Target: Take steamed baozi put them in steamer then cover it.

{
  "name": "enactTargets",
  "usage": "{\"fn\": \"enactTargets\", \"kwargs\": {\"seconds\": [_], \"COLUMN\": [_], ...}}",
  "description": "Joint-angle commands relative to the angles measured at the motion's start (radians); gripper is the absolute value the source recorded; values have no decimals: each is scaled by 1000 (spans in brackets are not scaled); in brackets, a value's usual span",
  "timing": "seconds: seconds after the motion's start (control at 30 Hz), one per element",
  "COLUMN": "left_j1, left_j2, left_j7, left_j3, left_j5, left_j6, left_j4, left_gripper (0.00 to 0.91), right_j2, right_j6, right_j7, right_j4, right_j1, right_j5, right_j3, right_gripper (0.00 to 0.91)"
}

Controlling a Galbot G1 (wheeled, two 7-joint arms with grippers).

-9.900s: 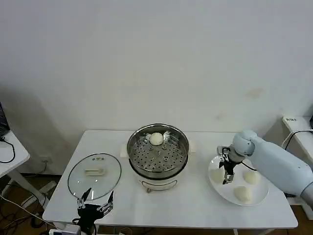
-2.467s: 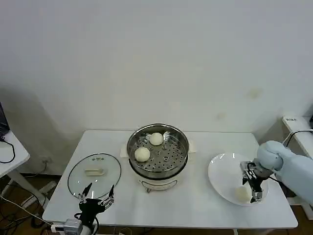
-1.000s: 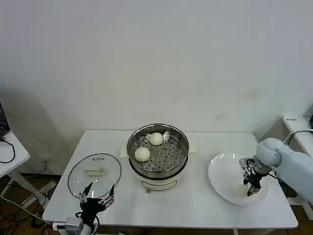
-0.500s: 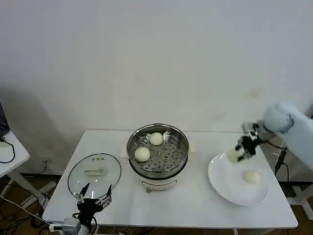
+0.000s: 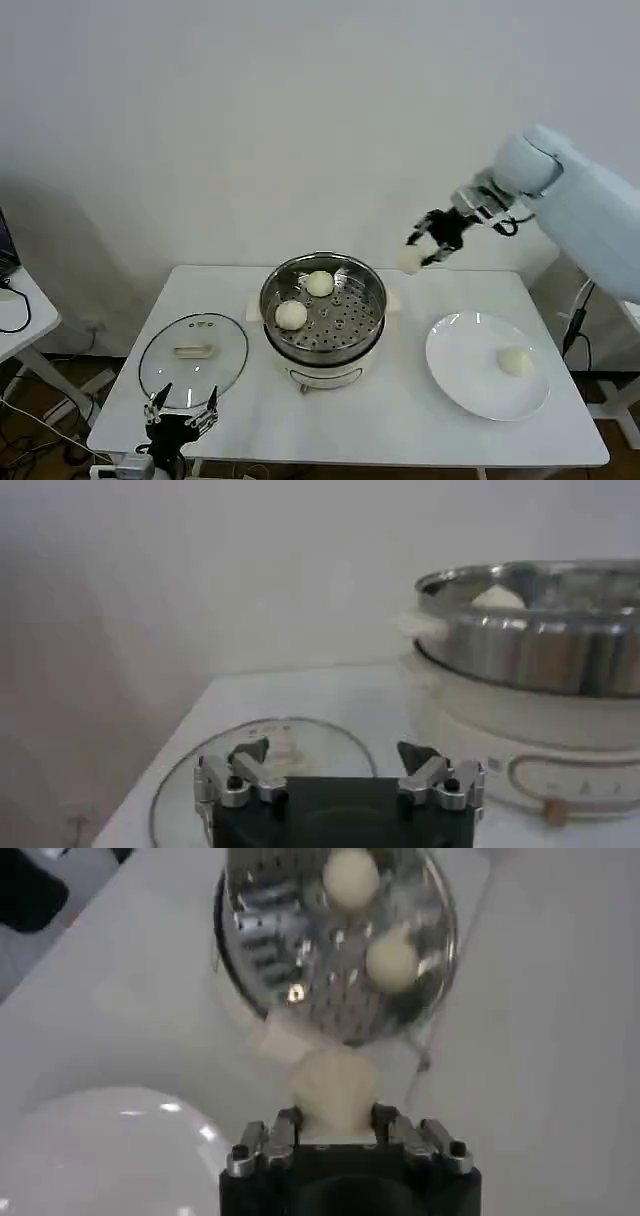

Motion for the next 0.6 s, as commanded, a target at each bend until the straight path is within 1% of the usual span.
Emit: {"fn": "enactTargets", "kwargs": {"seconds": [0.03,0.1,0.13,0.17,0.23,0.37,0.5,0.6], "left_j1": [17,20,19,19,22,22,36,50], "left_j2": [1,-1,-1,1,7,-1,-14,-18], "left_j7": [6,5,0,-4,-6,-5,-6,-9], "left_j3": [1,4,6,8,13,15,17,18], "left_j5": [15,18,24,33,59,61,68,68], "left_j6": [0,-1,-6,-10,-23,-23,-25,-30], "left_j4": [-29,-35,-35,-34,-34,-49,-71,-82], "left_gripper": [907,907,907,907,907,907,907,907], "right_j2": [126,151,173,185,225,284,328,355], "right_j6": [202,214,223,227,260,271,270,275], "right_j7": [12,22,39,42,67,91,100,100], "right_j4": [102,97,90,85,56,30,15,0], "right_j1": [76,74,58,49,37,22,-5,-22], "right_j5": [-94,-147,-236,-257,-319,-390,-408,-416], "right_j3": [-122,-126,-124,-123,-139,-152,-160,-204], "right_gripper": [484,484,484,484,484,484,484,484]}}
